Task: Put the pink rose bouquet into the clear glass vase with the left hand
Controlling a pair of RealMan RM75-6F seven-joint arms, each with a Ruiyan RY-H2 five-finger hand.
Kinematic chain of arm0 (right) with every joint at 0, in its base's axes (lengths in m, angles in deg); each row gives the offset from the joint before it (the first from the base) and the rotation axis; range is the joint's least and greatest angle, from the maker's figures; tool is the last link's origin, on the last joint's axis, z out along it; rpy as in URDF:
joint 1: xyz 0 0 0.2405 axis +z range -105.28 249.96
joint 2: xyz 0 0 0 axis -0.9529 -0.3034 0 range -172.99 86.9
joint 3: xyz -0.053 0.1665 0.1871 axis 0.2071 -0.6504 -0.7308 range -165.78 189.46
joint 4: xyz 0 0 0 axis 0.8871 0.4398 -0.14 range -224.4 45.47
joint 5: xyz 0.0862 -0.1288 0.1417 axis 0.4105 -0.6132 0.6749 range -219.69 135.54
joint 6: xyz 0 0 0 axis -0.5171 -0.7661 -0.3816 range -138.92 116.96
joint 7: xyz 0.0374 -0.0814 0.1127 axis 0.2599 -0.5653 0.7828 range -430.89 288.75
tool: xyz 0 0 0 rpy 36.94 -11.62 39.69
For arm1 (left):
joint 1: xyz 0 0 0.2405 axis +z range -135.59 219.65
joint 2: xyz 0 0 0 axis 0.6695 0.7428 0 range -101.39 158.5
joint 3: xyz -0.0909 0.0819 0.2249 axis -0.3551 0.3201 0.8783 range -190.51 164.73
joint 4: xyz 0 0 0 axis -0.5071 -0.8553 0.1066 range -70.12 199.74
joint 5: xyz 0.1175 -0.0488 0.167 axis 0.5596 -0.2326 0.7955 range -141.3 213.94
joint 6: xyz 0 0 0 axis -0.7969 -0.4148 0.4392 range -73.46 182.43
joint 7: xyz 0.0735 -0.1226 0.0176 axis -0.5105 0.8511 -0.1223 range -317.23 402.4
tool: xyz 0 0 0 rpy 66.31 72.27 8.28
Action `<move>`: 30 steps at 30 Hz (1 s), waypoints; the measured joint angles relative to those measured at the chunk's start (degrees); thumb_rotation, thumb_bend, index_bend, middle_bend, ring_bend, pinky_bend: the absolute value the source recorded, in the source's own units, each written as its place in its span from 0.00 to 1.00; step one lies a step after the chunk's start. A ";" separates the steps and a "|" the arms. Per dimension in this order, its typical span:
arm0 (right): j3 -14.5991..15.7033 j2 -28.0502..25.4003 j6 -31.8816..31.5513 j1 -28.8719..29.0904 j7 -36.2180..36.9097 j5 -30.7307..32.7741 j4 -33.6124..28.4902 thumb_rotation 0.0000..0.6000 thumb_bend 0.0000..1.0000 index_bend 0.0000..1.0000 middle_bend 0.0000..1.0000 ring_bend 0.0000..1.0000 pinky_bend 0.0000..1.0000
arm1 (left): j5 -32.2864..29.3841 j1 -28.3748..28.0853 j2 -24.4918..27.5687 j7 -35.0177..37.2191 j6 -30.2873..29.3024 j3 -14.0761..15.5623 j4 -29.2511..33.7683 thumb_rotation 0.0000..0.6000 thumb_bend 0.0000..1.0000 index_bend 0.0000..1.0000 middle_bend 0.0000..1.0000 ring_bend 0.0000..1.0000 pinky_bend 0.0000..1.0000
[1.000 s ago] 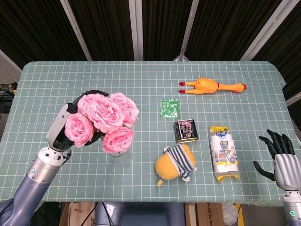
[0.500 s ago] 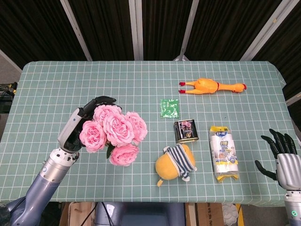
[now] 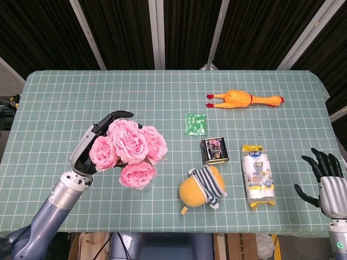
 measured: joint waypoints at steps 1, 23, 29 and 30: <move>-0.01 -0.03 -0.02 -0.01 0.09 0.00 0.01 1.00 0.28 0.21 0.09 0.08 0.00 | 0.05 0.01 0.09 0.04 0.10 0.06 -0.01 1.00 0.45 0.25 0.37 0.27 0.38; -0.02 -0.46 -0.33 -0.21 1.31 -0.20 -0.13 1.00 0.28 0.21 0.09 0.08 0.00 | 7.71 0.97 -0.79 5.29 1.40 6.20 -6.62 1.00 0.26 0.19 0.17 0.08 0.21; -0.02 -0.75 -0.75 -0.41 1.91 -0.42 -0.25 1.00 0.28 0.21 0.09 0.08 0.00 | 14.10 -0.36 2.60 9.12 4.51 9.08 -9.36 1.00 0.25 0.17 0.14 0.05 0.18; -0.01 -0.79 -0.76 -0.43 1.99 -0.46 -0.24 1.00 0.28 0.21 0.09 0.08 0.00 | 14.79 -0.50 3.17 9.16 4.72 9.60 -9.59 1.00 0.25 0.17 0.14 0.05 0.18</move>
